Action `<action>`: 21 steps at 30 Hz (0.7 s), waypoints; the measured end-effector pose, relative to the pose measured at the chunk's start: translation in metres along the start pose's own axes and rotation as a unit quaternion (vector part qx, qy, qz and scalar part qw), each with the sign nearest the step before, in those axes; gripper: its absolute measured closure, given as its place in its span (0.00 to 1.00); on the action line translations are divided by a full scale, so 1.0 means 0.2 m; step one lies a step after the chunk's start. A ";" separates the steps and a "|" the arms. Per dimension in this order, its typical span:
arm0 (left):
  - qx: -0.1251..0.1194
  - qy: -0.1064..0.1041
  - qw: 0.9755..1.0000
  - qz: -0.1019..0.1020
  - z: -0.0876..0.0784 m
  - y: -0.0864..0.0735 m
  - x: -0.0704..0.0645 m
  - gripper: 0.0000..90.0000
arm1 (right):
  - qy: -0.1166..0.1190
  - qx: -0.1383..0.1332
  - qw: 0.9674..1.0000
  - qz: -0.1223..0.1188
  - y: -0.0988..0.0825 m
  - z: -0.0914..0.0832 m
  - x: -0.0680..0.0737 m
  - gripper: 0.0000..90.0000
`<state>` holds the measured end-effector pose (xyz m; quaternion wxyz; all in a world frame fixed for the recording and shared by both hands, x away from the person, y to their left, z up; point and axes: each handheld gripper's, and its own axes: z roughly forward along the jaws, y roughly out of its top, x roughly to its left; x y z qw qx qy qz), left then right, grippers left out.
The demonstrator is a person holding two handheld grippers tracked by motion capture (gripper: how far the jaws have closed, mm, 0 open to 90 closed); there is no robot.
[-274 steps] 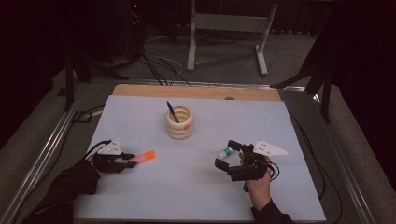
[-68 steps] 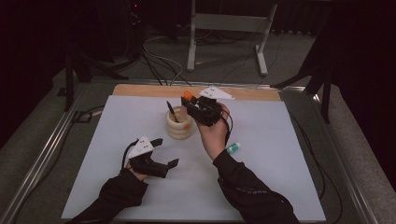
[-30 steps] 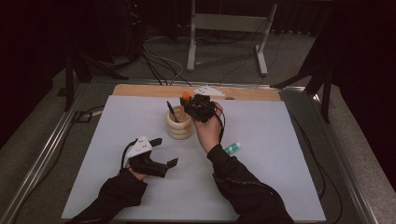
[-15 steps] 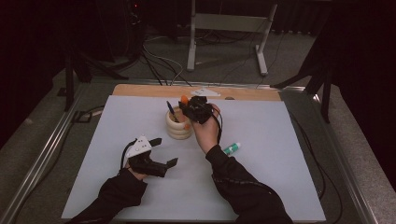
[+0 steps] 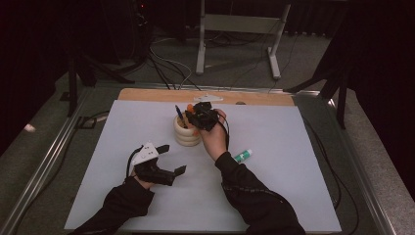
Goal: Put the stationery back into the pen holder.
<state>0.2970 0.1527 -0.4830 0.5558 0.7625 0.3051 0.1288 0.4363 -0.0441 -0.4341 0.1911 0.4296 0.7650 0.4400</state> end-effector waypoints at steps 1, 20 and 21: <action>0.000 0.000 1.000 0.000 0.00 0.00 0.00 0.00 | 0.000 0.000 1.000 0.000 0.00 0.00 0.00 0.80; -0.001 -0.004 1.000 -0.004 0.01 0.01 -0.01 0.00 | 0.077 -0.050 0.995 0.047 0.07 -0.16 -0.08 0.16; 0.000 -0.003 1.000 -0.004 0.01 0.01 -0.01 0.00 | 0.080 -0.052 0.994 0.049 0.07 -0.18 -0.10 0.14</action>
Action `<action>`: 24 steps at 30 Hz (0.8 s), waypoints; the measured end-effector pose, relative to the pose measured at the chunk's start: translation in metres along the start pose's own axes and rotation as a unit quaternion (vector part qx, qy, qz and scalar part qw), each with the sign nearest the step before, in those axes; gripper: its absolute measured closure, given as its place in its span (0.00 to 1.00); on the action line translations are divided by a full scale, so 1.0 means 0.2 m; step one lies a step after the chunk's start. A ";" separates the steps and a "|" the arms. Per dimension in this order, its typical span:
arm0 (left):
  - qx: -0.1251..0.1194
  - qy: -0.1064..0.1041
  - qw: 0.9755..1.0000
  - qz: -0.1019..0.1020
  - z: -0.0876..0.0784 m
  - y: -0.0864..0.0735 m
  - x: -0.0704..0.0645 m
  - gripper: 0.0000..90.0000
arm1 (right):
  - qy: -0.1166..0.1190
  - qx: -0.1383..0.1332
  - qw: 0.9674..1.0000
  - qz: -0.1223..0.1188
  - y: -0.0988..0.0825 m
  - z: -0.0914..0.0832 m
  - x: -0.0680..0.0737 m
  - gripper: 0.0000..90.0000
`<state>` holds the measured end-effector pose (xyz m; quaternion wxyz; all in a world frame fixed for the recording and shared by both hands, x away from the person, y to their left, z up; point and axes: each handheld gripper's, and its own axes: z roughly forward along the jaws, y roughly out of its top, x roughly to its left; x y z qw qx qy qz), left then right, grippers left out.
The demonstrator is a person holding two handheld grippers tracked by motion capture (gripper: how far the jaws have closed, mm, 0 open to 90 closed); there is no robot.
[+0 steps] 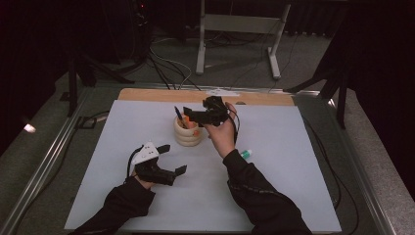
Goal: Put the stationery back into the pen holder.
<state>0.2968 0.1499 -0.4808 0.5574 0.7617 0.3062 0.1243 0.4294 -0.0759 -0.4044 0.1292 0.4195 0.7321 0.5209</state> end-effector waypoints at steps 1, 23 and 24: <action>0.000 -0.002 1.000 0.000 0.00 0.00 0.00 0.00 | 0.012 0.003 1.000 -0.002 0.00 -0.01 -0.01 0.11; 0.008 -0.016 1.000 0.009 0.11 0.07 -0.07 0.00 | 0.037 -0.040 0.998 -0.031 -0.10 -0.40 -0.12 0.02; 0.006 -0.017 1.000 0.009 0.12 0.07 -0.08 0.00 | 0.039 -0.040 0.998 -0.029 -0.10 -0.41 -0.13 0.02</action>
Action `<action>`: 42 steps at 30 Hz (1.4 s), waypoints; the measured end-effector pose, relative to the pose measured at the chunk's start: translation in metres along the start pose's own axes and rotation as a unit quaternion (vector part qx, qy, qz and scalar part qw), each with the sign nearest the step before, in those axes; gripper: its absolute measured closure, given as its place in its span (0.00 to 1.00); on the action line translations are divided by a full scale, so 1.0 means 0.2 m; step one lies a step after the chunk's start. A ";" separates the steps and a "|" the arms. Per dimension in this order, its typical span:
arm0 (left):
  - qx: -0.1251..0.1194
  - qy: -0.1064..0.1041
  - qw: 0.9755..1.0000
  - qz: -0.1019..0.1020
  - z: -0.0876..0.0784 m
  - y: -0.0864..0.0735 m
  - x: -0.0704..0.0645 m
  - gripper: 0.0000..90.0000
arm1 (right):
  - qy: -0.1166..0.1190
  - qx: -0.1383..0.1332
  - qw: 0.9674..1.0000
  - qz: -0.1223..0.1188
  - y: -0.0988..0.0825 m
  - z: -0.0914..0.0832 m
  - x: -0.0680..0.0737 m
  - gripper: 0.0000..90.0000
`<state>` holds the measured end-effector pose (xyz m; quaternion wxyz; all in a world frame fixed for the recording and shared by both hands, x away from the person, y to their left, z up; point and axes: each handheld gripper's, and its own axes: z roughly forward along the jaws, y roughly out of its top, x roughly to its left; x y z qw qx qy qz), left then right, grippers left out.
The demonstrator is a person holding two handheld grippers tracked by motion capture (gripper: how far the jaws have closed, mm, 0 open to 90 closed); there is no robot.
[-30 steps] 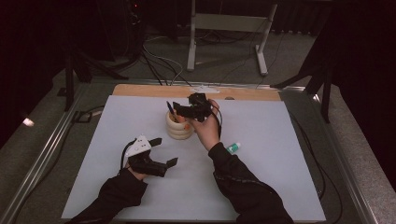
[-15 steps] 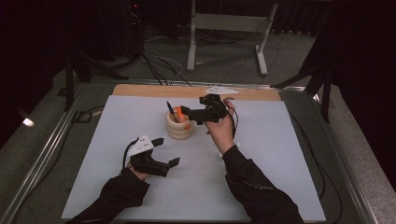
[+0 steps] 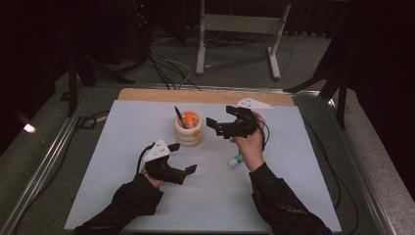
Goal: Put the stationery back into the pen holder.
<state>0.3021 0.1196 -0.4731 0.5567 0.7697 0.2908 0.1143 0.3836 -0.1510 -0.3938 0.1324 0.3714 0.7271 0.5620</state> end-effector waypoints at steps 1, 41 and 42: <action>0.000 0.000 1.000 0.000 0.01 0.00 -0.01 0.00 | -0.002 0.000 1.000 0.002 -0.01 -0.02 0.00 0.02; 0.065 -0.046 0.997 -0.014 0.46 -0.01 -0.17 0.01 | -0.027 -0.052 0.997 0.040 -0.12 -0.35 -0.13 0.02; 0.069 -0.047 0.996 -0.014 0.47 -0.02 -0.17 0.01 | -0.028 -0.054 0.997 0.039 -0.12 -0.35 -0.13 0.02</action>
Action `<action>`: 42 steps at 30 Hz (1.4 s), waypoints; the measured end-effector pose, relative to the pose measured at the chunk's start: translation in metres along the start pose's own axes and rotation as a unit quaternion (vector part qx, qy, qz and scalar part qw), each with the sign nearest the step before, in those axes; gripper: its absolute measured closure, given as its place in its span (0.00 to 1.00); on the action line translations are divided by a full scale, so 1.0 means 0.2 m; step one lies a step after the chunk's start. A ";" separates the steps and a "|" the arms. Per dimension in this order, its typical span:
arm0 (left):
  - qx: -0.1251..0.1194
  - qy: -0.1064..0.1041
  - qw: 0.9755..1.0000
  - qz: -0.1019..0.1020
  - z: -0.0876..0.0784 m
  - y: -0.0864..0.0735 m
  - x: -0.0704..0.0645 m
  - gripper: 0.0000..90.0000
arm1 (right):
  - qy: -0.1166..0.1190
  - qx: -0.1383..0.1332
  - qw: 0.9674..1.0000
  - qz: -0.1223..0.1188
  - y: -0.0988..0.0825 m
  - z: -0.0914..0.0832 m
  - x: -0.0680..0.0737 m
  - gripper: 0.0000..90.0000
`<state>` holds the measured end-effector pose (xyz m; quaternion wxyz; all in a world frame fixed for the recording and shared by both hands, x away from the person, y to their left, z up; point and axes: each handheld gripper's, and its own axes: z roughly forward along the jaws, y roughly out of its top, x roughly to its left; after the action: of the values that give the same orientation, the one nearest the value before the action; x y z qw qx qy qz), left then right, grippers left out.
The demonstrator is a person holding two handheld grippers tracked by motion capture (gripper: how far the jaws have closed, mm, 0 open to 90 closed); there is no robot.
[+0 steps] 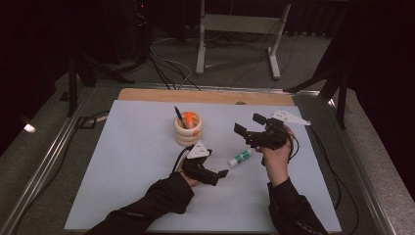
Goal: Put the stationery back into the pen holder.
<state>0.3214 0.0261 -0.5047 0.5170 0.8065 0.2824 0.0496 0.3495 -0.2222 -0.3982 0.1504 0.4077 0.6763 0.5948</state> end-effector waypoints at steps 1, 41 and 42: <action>0.002 0.000 1.000 -0.001 0.01 0.00 0.00 0.01 | 0.000 -0.001 1.000 0.000 0.00 0.00 0.00 0.02; 0.111 0.063 0.990 0.058 0.36 0.04 -0.07 0.64 | 0.003 -0.009 1.000 0.008 0.01 -0.03 -0.02 0.02; 0.116 0.069 0.989 0.057 0.36 0.04 -0.07 0.66 | 0.003 -0.009 1.000 0.008 0.01 -0.03 -0.02 0.02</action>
<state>0.3402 -0.0420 -0.5278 0.3958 0.8705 0.2744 0.1016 0.3486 -0.2304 -0.3964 0.1471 0.4098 0.6679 0.6037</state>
